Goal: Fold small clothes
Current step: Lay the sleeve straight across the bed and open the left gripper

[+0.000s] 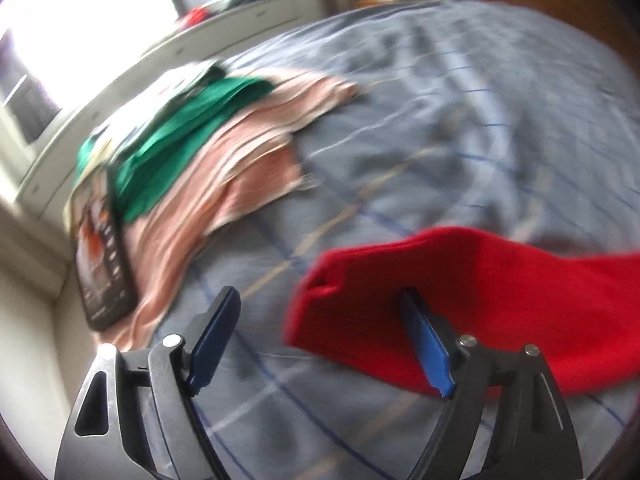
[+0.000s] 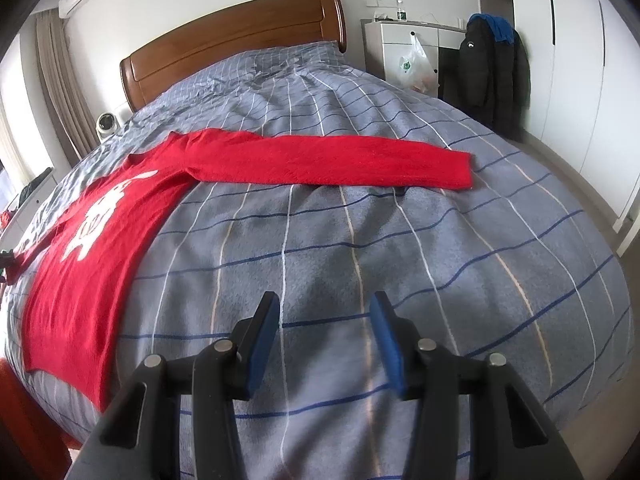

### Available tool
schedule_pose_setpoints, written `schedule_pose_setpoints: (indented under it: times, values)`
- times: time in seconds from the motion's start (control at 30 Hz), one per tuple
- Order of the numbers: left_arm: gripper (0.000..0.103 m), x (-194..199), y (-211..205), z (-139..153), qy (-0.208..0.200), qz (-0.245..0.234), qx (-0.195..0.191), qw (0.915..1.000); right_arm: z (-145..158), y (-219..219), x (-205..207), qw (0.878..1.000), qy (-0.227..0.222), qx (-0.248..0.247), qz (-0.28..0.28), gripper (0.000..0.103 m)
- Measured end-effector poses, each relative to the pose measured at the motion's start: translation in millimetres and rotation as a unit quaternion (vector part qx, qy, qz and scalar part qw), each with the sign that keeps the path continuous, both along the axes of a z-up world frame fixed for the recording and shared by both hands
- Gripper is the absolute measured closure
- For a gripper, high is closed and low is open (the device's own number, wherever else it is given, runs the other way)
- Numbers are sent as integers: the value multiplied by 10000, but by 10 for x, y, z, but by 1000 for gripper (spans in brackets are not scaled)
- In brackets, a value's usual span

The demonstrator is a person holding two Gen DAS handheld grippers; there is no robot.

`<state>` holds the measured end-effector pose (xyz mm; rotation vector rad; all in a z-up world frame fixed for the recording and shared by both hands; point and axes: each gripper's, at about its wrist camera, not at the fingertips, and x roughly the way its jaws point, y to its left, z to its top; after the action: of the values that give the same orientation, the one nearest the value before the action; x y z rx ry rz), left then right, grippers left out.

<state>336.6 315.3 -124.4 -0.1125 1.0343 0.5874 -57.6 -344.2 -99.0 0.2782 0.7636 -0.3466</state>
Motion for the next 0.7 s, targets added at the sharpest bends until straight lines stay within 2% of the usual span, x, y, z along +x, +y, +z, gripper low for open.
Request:
schedule_pose_setpoints:
  times: [0.1,0.2,0.23,0.3,0.37,0.43,0.57,0.7]
  values:
    - [20,-97,61,35,-34,26,178,9998,3,15,10,10000,4,-40,-1,56]
    - [20,-299,-32,165,-235,-226,139,9994,0,39,32,10000,16,-77,11,56]
    - [20,-391,-88,233,-367,-344,11,9987,-2,47,44,9999,30,-94,26,56]
    - [20,-605,-297,338,-597,-795,-518,9937,-6,67,57,9999,47,-130,66,56]
    - [20,-727,-534,362,-684,-1285,-1076,9835,-8,71,58,9998,50,-145,81,56]
    - [20,-847,-892,348,-624,-1866,-1387,9706,-8,76,56,9999,40,-125,77,56]
    - [19,-1060,-1446,275,-553,-2361,-1377,9603,4,97,35,9999,-22,-108,104,56]
    - [14,-1192,-1678,184,-619,-2509,-1155,9591,30,97,-6,9998,-125,-98,122,55]
